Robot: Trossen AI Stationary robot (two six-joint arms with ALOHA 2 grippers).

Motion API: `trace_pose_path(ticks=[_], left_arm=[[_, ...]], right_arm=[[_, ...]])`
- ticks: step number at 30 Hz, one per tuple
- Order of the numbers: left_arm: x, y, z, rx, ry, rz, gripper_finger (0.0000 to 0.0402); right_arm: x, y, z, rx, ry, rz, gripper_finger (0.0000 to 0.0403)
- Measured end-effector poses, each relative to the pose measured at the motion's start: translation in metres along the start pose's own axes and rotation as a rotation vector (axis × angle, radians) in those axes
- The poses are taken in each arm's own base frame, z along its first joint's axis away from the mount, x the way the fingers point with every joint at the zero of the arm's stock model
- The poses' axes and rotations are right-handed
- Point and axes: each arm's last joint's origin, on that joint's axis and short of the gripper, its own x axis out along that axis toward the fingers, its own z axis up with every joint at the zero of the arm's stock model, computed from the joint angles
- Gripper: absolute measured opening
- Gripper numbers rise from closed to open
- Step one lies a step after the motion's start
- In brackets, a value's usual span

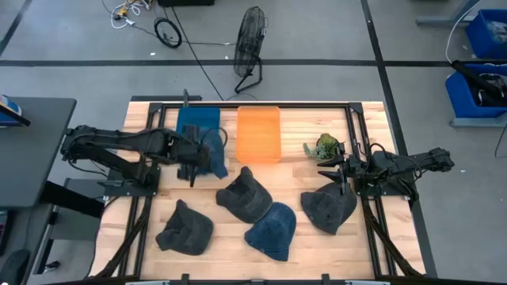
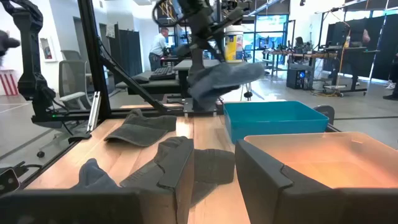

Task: Pick & Place hat
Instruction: Put the left blue cap into the blue bin

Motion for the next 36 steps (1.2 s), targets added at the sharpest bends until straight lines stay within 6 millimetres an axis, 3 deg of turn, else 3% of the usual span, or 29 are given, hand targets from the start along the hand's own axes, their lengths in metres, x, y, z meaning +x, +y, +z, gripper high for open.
trace_pose_path(ticks=[10, 14, 19, 25, 36], left_arm=[[0.064, 0.054, -0.033, 0.001, 0.171, 0.088, 0.0007], [0.095, 0.061, -0.051, -0.012, 0.129, -0.007, 0.0007], [0.125, 0.059, -0.075, -0.041, 0.177, -0.004, 0.0007], [0.139, 0.064, -0.088, -0.071, 0.179, 0.038, 0.0007], [0.139, 0.071, -0.09, -0.021, 0.259, 0.161, 0.0007]], right_arm=[[0.0, 0.0, 0.0, 0.003, 0.0, 0.0, 0.0121], [0.0, 0.0, 0.0, 0.003, 0.0, 0.0, 0.0121], [0.0, 0.0, 0.0, 0.003, 0.0, 0.0, 0.0121], [0.0, 0.0, 0.0, 0.003, 0.0, 0.0, 0.0121], [0.0, 0.0, 0.0, 0.026, 0.0, 0.0, 0.0121]])
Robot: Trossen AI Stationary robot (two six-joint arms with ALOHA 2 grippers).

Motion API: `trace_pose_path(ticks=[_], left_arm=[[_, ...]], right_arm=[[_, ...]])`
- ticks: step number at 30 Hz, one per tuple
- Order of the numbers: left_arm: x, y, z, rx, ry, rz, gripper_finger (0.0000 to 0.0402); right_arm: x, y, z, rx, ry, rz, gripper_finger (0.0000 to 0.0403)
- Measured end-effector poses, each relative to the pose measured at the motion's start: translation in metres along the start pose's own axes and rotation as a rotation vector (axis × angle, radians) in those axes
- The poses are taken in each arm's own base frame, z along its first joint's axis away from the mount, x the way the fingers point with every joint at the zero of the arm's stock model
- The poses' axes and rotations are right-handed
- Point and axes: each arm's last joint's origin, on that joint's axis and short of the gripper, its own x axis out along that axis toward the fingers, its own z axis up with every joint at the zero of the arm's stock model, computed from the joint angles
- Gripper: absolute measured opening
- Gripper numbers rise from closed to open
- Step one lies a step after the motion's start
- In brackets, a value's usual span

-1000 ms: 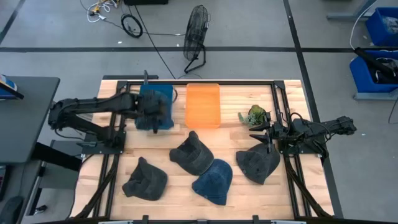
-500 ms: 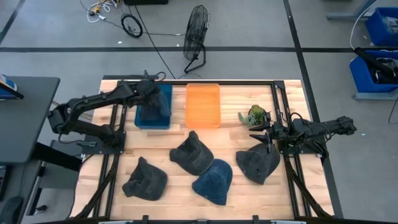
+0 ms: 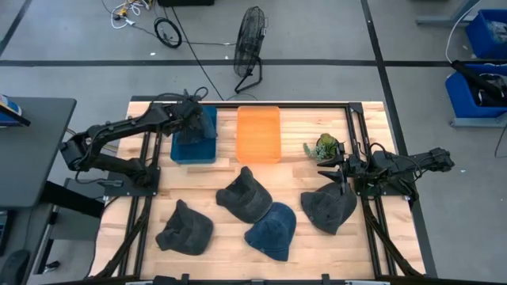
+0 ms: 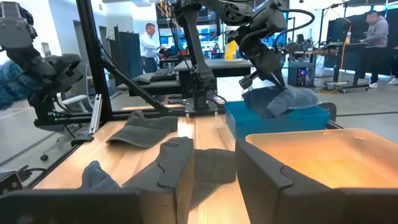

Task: Pick & Place hat
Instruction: Put the left blue cap into the blue bin

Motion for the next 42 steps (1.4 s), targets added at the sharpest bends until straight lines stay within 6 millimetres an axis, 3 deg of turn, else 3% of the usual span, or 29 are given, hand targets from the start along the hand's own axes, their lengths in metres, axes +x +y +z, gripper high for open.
trace_pose_path(ticks=[10, 17, 24, 30, 42], left_arm=[[0.0, -0.004, -0.006, 0.064, 0.058, -0.032, 0.0007], [-0.006, -0.001, -0.009, 0.11, 0.189, 0.099, 0.0007], [-0.007, -0.005, -0.008, 0.113, 0.094, 0.008, 0.0007], [0.005, -0.01, 0.002, 0.11, -0.019, -0.11, 0.0007], [0.032, -0.007, 0.024, -0.009, -0.05, -0.043, 0.0024]], right_arm=[[0.0, 0.0, 0.0, 0.0, 0.0, 0.0, 0.0121], [0.0, 0.0, 0.0, 0.001, 0.0, 0.0, 0.0121], [0.0, 0.0, 0.0, 0.001, 0.0, 0.0, 0.0121], [0.0, 0.0, 0.0, 0.0, 0.0, 0.0, 0.0121], [0.0, 0.0, 0.0, 0.0, 0.0, 0.0, 0.0121]])
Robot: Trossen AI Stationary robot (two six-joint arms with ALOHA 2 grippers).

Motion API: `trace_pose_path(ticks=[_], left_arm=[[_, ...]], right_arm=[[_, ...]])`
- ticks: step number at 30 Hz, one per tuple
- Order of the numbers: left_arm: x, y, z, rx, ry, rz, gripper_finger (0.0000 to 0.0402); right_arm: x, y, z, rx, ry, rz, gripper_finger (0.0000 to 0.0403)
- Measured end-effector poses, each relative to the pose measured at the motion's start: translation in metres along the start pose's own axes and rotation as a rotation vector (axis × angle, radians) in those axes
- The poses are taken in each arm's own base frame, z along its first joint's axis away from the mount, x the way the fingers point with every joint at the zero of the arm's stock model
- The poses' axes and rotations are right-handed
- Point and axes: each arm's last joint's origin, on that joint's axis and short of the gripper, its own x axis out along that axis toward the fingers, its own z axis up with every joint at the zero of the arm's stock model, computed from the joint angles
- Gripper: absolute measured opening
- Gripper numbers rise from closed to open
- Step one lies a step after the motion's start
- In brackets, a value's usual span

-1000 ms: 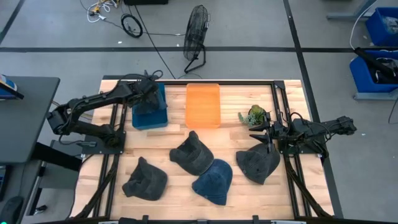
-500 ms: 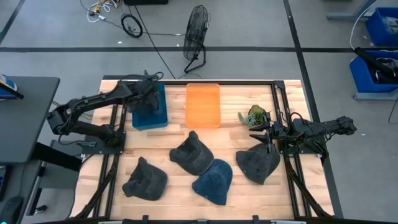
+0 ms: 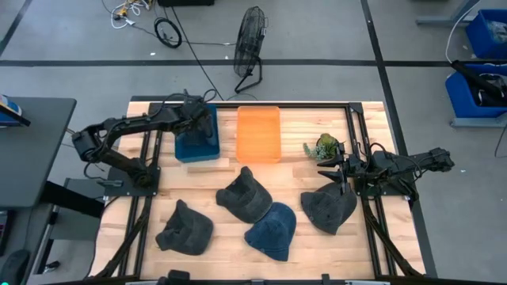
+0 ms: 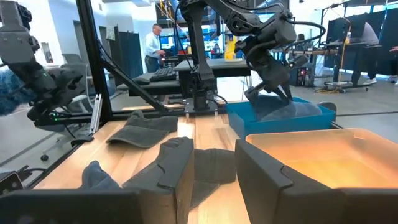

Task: Pick & Place hat
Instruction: Put the left blue cap into the blue bin, then put the blue cap into the blue bin

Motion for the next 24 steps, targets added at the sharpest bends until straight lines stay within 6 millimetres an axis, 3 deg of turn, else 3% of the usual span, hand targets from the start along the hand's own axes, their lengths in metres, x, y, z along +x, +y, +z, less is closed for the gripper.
trace_pose_path(ticks=[5, 13, 16, 20, 24], left_arm=[[0.0, 0.001, 0.0, -0.021, 0.003, 0.006, 0.0068], [-0.003, -0.002, 0.003, -0.064, 0.021, 0.038, 0.0138], [-0.008, -0.006, 0.007, -0.067, 0.038, 0.075, 0.0149], [-0.035, 0.002, 0.017, -0.154, -0.027, 0.134, 0.0148], [-0.079, 0.022, 0.024, -0.371, -0.195, 0.197, 0.0141]], right_arm=[[0.0, -0.002, 0.001, -0.05, -0.006, -0.056, 0.0121], [0.0, -0.004, 0.002, -0.309, -0.011, -0.122, 0.0121], [0.0, -0.004, 0.008, -0.223, -0.072, -0.131, 0.0121], [-0.002, -0.003, 0.018, -0.141, -0.185, -0.113, 0.0121], [-0.003, 0.0, 0.028, -0.135, -0.282, -0.04, 0.0121]])
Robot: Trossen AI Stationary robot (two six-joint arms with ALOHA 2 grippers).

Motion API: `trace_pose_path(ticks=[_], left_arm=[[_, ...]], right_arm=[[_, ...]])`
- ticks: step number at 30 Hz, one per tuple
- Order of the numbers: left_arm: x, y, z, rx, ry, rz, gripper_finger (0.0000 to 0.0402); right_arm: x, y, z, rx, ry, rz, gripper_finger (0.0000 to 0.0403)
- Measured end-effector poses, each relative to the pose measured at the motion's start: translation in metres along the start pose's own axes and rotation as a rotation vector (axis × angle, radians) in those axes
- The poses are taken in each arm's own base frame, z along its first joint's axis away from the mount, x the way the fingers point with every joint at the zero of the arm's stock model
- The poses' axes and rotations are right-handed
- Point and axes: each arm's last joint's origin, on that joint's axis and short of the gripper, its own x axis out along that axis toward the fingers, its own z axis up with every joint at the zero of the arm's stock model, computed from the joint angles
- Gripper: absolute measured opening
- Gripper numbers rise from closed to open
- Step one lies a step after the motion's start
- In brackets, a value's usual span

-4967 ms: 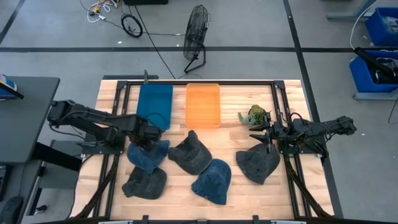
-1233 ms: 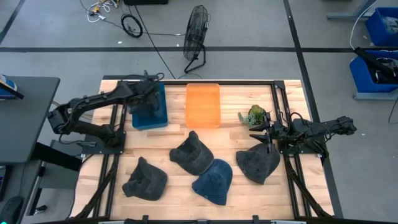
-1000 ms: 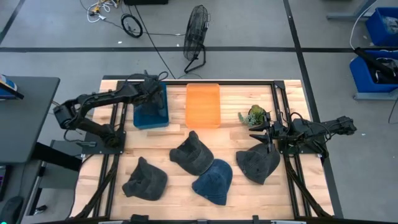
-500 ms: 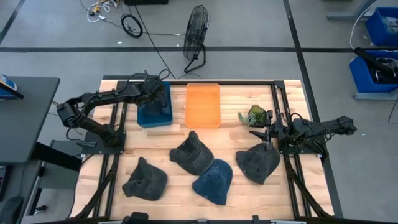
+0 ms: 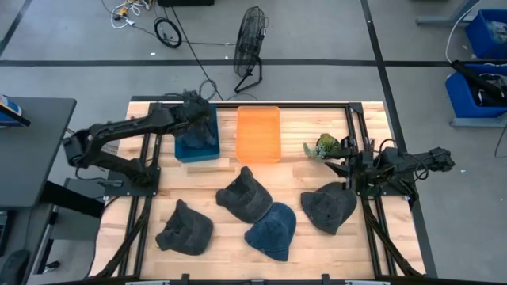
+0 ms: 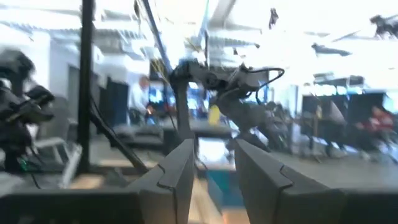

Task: Pick & Place hat
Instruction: Put the blue cap into the blue bin

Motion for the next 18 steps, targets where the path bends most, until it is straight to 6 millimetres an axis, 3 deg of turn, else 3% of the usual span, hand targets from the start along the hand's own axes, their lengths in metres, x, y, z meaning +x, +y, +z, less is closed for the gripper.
trace_pose_path(ticks=[6, 12, 15, 18], left_arm=[[-0.055, 0.031, 0.016, -0.22, -0.25, -0.045, 0.0138], [-0.083, 0.042, 0.014, -0.311, -0.352, -0.061, 0.0138], [-0.085, 0.043, 0.01, -0.331, -0.342, -0.07, 0.0138], [-0.085, 0.041, 0.007, -0.327, -0.313, -0.083, 0.0138]], right_arm=[[0.016, 0.001, 0.025, -0.003, 0.022, 0.03, 0.0121], [0.068, 0.01, 0.051, 0.02, 0.228, 0.103, 0.0121], [0.104, 0.024, 0.047, 0.101, 0.431, 0.155, 0.0121], [0.133, 0.044, 0.026, 0.199, 0.692, 0.192, 0.0121]])
